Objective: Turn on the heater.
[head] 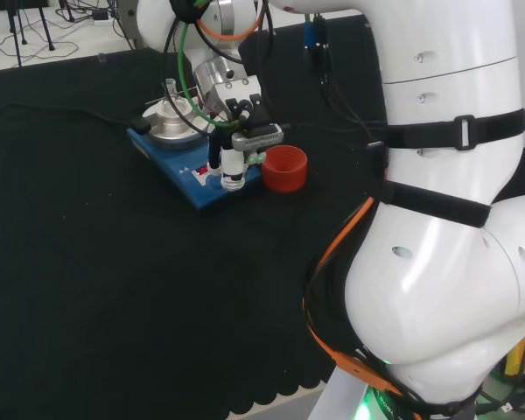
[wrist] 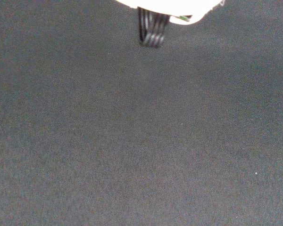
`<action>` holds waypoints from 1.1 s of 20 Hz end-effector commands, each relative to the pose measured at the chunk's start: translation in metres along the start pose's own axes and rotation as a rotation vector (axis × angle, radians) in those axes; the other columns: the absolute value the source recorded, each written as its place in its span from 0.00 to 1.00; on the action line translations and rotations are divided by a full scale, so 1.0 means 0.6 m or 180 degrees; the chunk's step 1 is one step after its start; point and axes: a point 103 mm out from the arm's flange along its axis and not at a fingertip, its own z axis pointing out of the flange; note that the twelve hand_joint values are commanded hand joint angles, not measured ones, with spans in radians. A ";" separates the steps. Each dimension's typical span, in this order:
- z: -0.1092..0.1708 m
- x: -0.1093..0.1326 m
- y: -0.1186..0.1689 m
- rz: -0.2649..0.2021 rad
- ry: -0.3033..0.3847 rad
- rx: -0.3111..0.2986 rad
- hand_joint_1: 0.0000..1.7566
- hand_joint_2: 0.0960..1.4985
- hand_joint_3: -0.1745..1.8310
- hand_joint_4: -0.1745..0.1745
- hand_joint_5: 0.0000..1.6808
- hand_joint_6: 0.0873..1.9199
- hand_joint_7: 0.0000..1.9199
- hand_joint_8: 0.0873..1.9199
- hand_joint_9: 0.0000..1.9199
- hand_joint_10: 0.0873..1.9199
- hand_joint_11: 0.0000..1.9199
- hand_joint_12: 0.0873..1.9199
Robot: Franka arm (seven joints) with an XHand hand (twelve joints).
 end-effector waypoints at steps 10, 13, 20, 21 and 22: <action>0.007 0.001 0.009 0.0022 -0.0001 0.0041 0.80 0.45 0.58 0.42 0.15 0.09 0.85 0.74 0.92 0.80 0.84 0.83; 0.008 0.000 0.011 0.0025 0.0006 0.0050 0.80 0.45 0.58 0.42 0.15 0.09 0.85 0.74 0.92 0.80 0.84 0.83; 0.016 -0.004 0.017 0.0026 0.0018 0.0066 0.80 0.45 0.58 0.42 0.16 0.09 0.85 0.74 0.92 0.80 0.84 0.83; 0.015 -0.003 0.016 0.0024 0.0017 0.0069 0.80 0.45 0.58 0.42 0.16 0.09 0.85 0.74 0.92 0.80 0.84 0.83; 0.013 -0.001 0.015 0.0017 0.0014 0.0061 0.80 0.45 0.58 0.42 0.16 0.09 0.85 0.74 0.92 0.80 0.84 0.83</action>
